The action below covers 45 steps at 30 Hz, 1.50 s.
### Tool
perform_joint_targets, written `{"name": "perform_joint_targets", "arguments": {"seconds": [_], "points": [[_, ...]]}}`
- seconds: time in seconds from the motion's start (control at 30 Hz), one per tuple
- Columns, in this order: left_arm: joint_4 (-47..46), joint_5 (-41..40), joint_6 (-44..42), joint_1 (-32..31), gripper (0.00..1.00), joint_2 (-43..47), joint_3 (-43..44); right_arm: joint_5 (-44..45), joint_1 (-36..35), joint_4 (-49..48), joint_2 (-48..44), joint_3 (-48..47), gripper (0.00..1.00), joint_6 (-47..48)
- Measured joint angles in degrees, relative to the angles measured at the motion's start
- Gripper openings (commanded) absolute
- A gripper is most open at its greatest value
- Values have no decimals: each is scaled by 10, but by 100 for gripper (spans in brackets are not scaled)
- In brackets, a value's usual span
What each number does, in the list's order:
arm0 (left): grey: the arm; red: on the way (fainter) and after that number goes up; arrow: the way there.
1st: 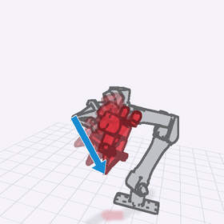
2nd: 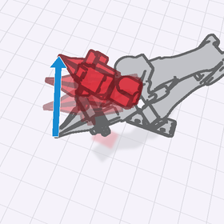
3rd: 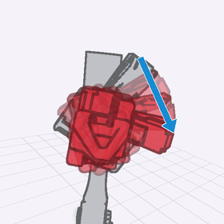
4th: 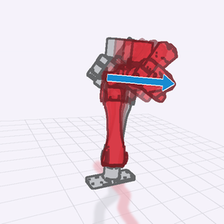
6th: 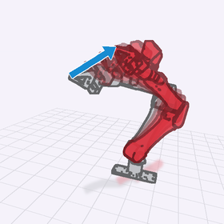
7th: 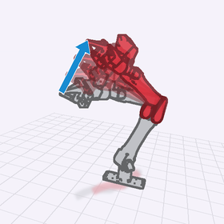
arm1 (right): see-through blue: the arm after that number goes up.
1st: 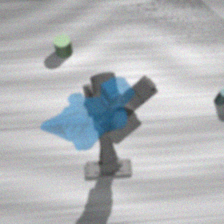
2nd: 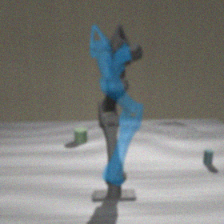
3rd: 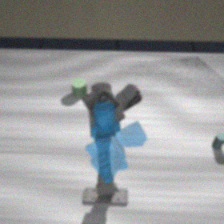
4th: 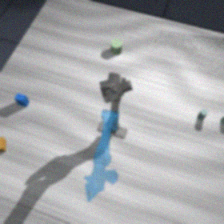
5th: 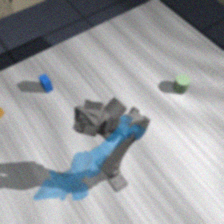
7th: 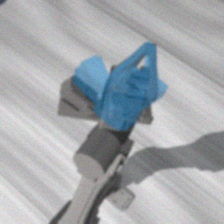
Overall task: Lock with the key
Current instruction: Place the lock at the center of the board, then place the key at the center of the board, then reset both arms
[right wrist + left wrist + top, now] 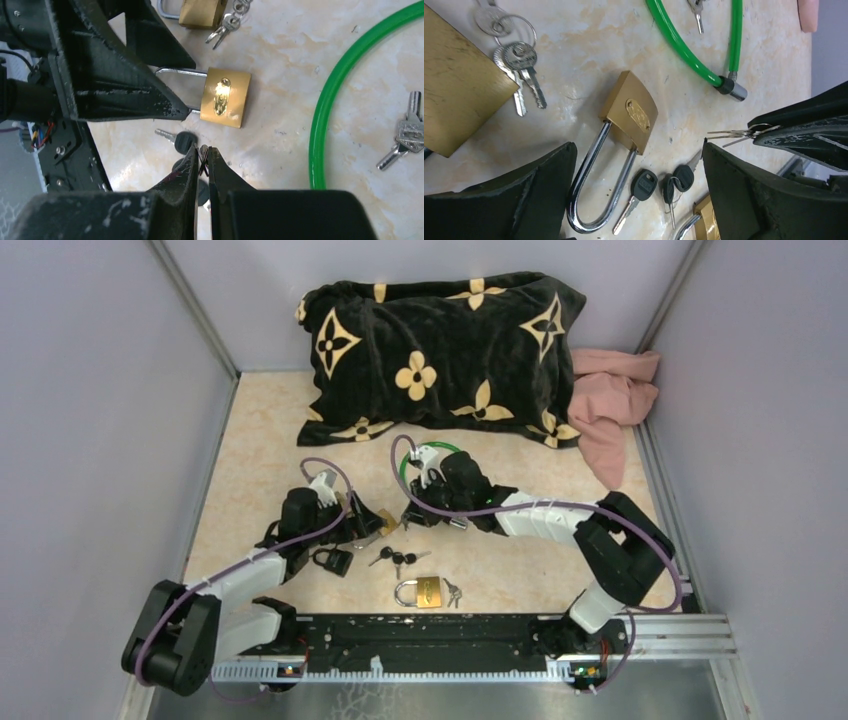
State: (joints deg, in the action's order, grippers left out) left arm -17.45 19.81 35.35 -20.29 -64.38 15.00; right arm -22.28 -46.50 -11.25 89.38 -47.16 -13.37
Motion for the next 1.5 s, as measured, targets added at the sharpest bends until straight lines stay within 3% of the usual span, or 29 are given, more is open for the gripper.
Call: {"name": "perform_joint_targets", "arguments": {"seconds": [0.37,0.4,0.47,0.57,0.6,0.63,0.67,0.9,1.07,1.2,1.37,1.5], "points": [[68,-60,-37,0,99,85,22,30,0,-2,125,-88,0,-48],[73,-65,-40,0,99,95,22,31,0,6,134,-92,4,-49],[78,-76,-48,0,99,115,22,32,0,17,147,-99,19,-52],[82,-92,-59,2,99,144,23,35,-3,41,156,-115,52,-52],[82,-97,-63,3,99,153,23,35,-4,54,158,-123,74,-48],[83,-101,-65,5,99,161,23,36,-5,68,160,-135,90,-43],[84,-104,-68,8,99,169,23,37,-6,83,161,-148,98,-38],[89,-130,-89,42,99,228,22,71,-23,186,157,-242,99,8],[87,-168,-125,69,99,284,19,121,-21,240,64,-224,98,19],[81,-199,-141,93,99,321,6,179,21,247,-82,-155,98,8],[73,-205,-144,120,99,347,-13,319,170,241,-282,-7,98,-33],[63,-202,-144,134,99,355,-23,444,176,242,-382,121,98,-66]]}}
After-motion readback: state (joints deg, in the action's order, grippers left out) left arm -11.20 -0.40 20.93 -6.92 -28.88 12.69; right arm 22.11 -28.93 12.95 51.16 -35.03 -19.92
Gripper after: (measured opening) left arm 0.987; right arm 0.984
